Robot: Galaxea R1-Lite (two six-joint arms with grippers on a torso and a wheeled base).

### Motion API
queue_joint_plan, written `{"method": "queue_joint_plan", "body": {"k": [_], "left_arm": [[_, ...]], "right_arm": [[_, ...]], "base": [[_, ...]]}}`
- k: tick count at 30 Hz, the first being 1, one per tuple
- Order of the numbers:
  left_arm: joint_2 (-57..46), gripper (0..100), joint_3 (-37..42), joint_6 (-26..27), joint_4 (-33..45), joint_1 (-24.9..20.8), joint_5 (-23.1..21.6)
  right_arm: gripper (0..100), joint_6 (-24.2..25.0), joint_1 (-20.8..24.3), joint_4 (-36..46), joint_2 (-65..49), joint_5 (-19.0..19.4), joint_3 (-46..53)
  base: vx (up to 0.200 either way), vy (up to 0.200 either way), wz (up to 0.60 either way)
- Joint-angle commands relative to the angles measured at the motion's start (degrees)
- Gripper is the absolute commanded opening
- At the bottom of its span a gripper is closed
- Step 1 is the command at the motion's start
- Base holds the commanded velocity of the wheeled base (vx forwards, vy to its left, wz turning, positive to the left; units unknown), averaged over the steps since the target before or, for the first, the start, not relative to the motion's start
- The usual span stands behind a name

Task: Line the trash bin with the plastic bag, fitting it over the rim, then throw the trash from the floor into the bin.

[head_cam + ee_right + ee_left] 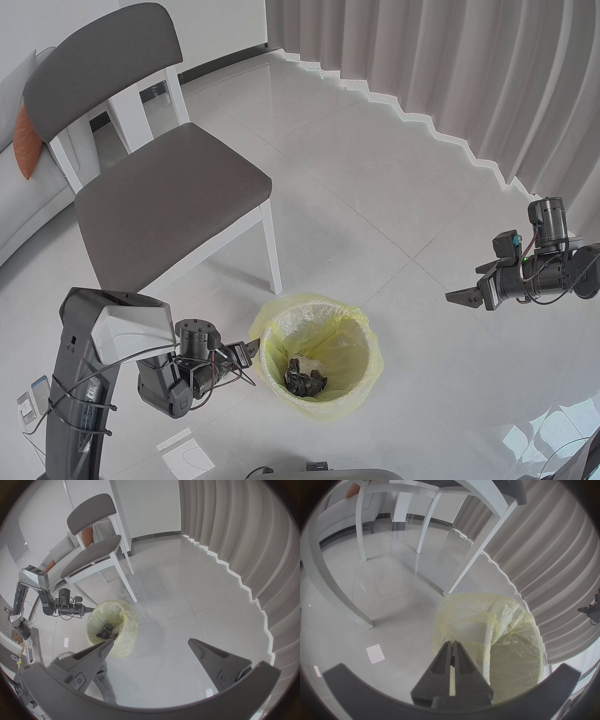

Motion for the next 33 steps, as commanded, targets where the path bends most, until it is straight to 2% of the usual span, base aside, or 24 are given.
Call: {"method": "queue_joint_plan", "body": {"k": [1,9,12,15,17,21,22,23,26,27,29,30,33], "left_arm": [[-1.2,100,0.8,0.1,0.0,1.9,-0.1],[-3.7,100,4.4,0.5,-0.3,6.2,-0.2],[-3.5,100,5.6,2.2,-0.7,8.1,-0.1],[-4.6,100,8.0,2.4,-3.6,8.8,-0.1],[-9.5,100,11.8,2.6,-6.5,9.2,-0.1],[-25.0,100,19.6,4.8,-6.5,8.5,-0.4],[-25.0,100,19.6,4.8,-6.5,8.5,-0.4],[-32.5,100,23.6,6.6,-5.9,7.2,-0.8],[-43.0,100,29.1,10.0,-4.3,3.9,-0.8],[-43.5,100,29.4,10.2,-4.1,3.7,-0.8],[-53.6,100,32.4,12.5,0.7,0.8,-0.8],[-61.0,100,32.3,13.2,7.3,-0.6,-0.6],[-71.1,100,30.8,13.8,17.3,-0.8,-0.5]], "right_arm": [[100,0.0,-0.2,0.1,-0.1,0.0,0.1],[100,0.1,-0.3,0.4,-3.1,0.0,0.0],[100,0.2,-0.3,0.6,-4.4,-0.1,0.6],[100,0.3,-0.3,0.8,-7.0,-0.2,0.9],[100,0.7,-0.3,1.3,-10.7,-0.4,1.0],[100,1.9,-0.2,3.0,-18.0,-0.8,3.5],[100,1.9,-0.2,3.0,-18.0,-0.8,3.5],[100,2.9,-0.2,2.7,-21.6,-1.2,5.7],[100,5.7,-0.2,2.6,-28.4,-2.3,9.5],[100,5.9,-0.2,2.5,-28.8,-2.3,9.8],[100,9.8,-0.2,2.2,-34.8,-2.7,14.3],[100,12.5,-0.9,1.9,-39.4,-2.7,17.6],[100,16.0,-2.1,0.2,-46.3,-2.6,22.0]], "base": [[0.000,0.000,0.00],[0.000,0.000,0.00],[0.000,0.000,0.00],[0.000,0.000,0.00],[0.000,0.000,0.00],[0.000,0.000,0.00],[0.000,0.000,0.00],[0.000,0.000,0.00],[0.000,0.000,0.00],[0.000,0.000,0.00],[0.000,0.000,0.00],[0.000,0.000,0.00],[0.000,0.000,0.00]]}}
